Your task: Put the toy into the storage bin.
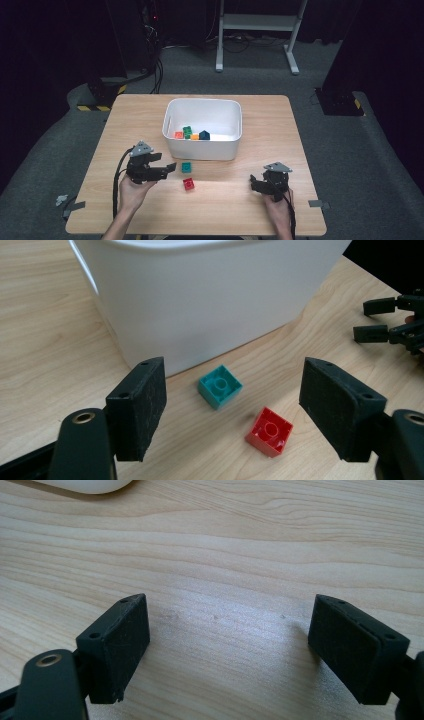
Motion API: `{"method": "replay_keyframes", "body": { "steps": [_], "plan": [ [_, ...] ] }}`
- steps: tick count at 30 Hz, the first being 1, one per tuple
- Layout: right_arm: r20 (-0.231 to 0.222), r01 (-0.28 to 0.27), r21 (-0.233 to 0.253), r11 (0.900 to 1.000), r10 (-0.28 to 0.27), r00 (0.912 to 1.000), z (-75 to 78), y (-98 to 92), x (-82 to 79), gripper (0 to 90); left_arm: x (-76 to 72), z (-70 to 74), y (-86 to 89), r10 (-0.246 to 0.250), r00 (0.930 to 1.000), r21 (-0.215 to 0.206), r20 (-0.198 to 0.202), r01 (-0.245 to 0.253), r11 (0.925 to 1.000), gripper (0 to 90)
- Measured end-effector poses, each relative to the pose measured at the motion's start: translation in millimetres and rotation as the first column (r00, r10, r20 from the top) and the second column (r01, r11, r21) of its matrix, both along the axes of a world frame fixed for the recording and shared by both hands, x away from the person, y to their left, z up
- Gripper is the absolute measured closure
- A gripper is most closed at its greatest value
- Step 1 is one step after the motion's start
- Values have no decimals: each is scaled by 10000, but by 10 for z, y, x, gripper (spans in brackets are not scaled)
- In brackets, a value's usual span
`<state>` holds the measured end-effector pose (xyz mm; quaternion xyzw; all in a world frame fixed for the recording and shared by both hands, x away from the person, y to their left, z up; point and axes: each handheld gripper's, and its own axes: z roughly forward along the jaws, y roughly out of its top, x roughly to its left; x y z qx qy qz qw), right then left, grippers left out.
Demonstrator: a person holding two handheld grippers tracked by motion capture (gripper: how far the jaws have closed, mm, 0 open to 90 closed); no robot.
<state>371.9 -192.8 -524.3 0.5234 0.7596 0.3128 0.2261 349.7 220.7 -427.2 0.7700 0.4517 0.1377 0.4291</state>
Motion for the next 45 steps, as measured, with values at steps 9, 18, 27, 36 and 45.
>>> {"method": "replay_keyframes", "body": {
  "steps": [9,18,27,36,45],
  "plan": [
    [0,2,1,10000,-2,10000,0,0,0,166,-94,-205,-143,-222,9996,281,-174,227,9993,269],
    [0,2,-1,10000,-2,10000,0,0,0,166,-142,-469,-342,-515,9976,681,-464,546,9962,268],
    [-1,3,0,10000,-3,10000,0,0,0,166,-149,-703,-505,-620,9954,830,-731,680,9942,268],
    [-1,1,-3,10000,-1,10000,0,0,0,167,-133,-822,-617,-540,9963,966,-668,603,9935,300],
    [1,0,-1,10000,0,10000,0,0,0,167,-109,-885,-697,-366,9974,1169,-626,438,9922,346]
  ]
}}
